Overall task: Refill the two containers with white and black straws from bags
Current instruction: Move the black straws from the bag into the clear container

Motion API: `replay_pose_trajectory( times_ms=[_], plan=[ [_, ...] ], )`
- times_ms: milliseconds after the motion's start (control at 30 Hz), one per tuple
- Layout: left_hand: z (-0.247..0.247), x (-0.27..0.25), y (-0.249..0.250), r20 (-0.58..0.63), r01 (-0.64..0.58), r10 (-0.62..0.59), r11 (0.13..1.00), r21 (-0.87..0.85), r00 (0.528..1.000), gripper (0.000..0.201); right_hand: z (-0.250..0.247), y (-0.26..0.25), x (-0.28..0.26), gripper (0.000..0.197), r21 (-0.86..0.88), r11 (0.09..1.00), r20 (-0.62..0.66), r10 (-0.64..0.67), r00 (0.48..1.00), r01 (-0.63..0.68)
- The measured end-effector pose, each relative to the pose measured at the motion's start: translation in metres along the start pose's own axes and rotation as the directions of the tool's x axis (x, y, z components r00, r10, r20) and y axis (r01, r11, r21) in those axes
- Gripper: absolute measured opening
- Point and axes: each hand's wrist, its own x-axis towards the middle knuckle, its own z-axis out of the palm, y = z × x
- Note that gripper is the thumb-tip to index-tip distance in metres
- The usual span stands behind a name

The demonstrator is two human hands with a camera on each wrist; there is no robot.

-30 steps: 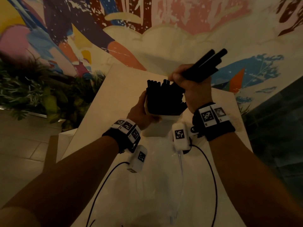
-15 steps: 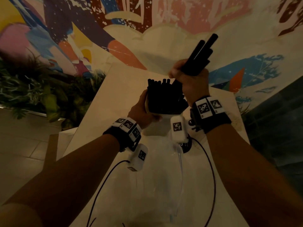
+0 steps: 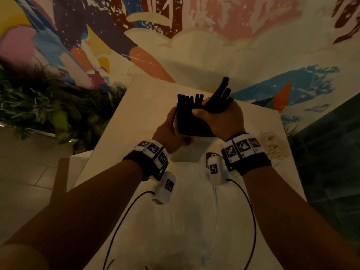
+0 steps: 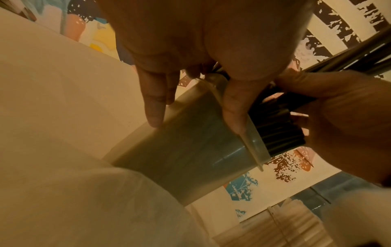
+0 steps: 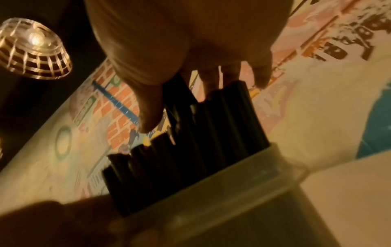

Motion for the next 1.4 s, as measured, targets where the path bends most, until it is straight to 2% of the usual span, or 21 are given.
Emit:
replay_pose_trajectory(
  times_ms=[67,133,200,267,300,333,367,400,433,467,500,533,600,667,733,833,967,1167,1267,1333,1400],
  plan=[
    [0.0,0.0,0.0,0.0,-0.001,0.001,1.0,0.013,1.0,0.11,-0.002,0.001,-0.001,0.089,0.004,1.0,-0.073,0.01,0.997,-0.01],
    [0.0,0.001,-0.001,-0.002,-0.006,0.006,1.0,0.024,1.0,0.109,-0.011,-0.006,-0.003,0.102,0.117,0.988,-0.183,-0.078,0.98,0.1],
    [0.0,0.001,-0.001,-0.008,-0.013,0.014,1.0,0.016,1.0,0.109,-0.023,-0.02,-0.008,0.108,0.212,0.931,-0.361,-0.208,0.909,0.297],
    [0.001,0.0,0.0,-0.015,-0.012,0.012,1.0,0.014,1.0,0.11,-0.03,-0.037,-0.009,0.096,0.13,0.852,-0.536,-0.369,0.759,0.506],
    [0.001,0.0,0.0,-0.014,-0.012,0.012,1.0,0.015,1.0,0.11,-0.028,-0.041,-0.007,0.085,0.063,0.815,-0.568,-0.445,0.692,0.576],
    [0.001,0.0,0.0,-0.01,-0.015,0.015,1.0,0.01,1.0,0.11,-0.023,-0.041,-0.003,0.071,-0.001,0.783,-0.563,-0.514,0.647,0.622],
    [0.001,0.0,0.0,-0.006,-0.019,0.019,1.0,0.001,1.0,0.11,-0.015,-0.038,0.002,0.055,-0.061,0.77,-0.509,-0.572,0.644,0.635],
    [0.0,0.0,0.0,-0.002,-0.025,0.025,1.0,-0.005,1.0,0.11,-0.007,-0.034,0.005,0.042,-0.124,0.781,-0.399,-0.604,0.69,0.612],
    [0.0,0.0,0.0,0.001,-0.027,0.027,1.0,0.005,1.0,0.11,0.001,-0.029,0.007,0.042,-0.188,0.819,-0.244,-0.574,0.781,0.543],
    [0.0,0.0,0.0,0.003,-0.031,0.03,0.999,0.024,1.0,0.11,0.009,-0.023,0.007,0.052,-0.273,0.853,-0.072,-0.479,0.875,0.444],
    [0.0,0.0,0.001,0.003,-0.035,0.035,0.998,0.044,0.999,0.109,0.015,-0.018,0.007,0.062,-0.372,0.858,0.062,-0.357,0.932,0.353],
    [0.0,0.0,0.001,0.006,-0.039,0.039,0.998,0.054,0.999,0.109,0.018,-0.015,0.006,0.069,-0.458,0.842,0.126,-0.256,0.958,0.285],
    [0.0,0.0,0.0,0.007,-0.041,0.04,0.997,0.061,0.999,0.109,0.019,-0.013,0.007,0.069,-0.519,0.823,0.14,-0.183,0.973,0.23],
    [-0.001,0.0,0.001,-0.002,-0.04,0.04,0.996,0.075,0.999,0.108,0.018,-0.014,0.007,0.065,-0.461,0.858,0.216,-0.141,0.966,0.228],
    [-0.004,0.0,0.004,-0.008,-0.053,0.054,0.993,0.105,0.998,0.109,0.015,-0.017,0.008,0.072,-0.428,0.884,0.275,-0.07,0.959,0.187],
    [-0.01,0.0,0.015,0.001,-0.153,0.155,0.977,0.149,0.988,0.112,0.012,-0.017,0.013,0.072,-0.501,0.846,0.207,-0.089,0.974,0.184],
    [-0.014,0.008,0.024,0.073,-0.212,0.201,0.954,0.213,0.977,0.113,0.018,-0.008,0.014,0.061,-0.44,0.861,0.346,-0.099,0.933,0.255],
    [-0.014,0.007,0.022,0.081,-0.215,0.203,0.957,0.196,0.976,0.111,0.025,-0.012,0.005,0.045,-0.5,0.827,0.153,-0.21,0.966,0.259],
    [-0.013,0.004,0.024,0.084,-0.257,0.245,0.947,0.195,0.966,0.105,0.024,-0.016,0.004,0.045,-0.534,0.816,0.194,-0.137,0.971,0.222],
    [-0.018,-0.002,0.025,0.12,-0.303,0.28,0.912,0.276,0.952,0.108,0.022,-0.017,0.009,0.053,-0.563,0.803,0.256,-0.056,0.965,0.196],
    [-0.035,-0.011,0.017,0.093,-0.264,0.247,0.893,0.365,0.965,0.111,0.008,-0.019,0.007,0.06,-0.46,0.867,0.185,-0.118,0.976,0.192]
  ],
)
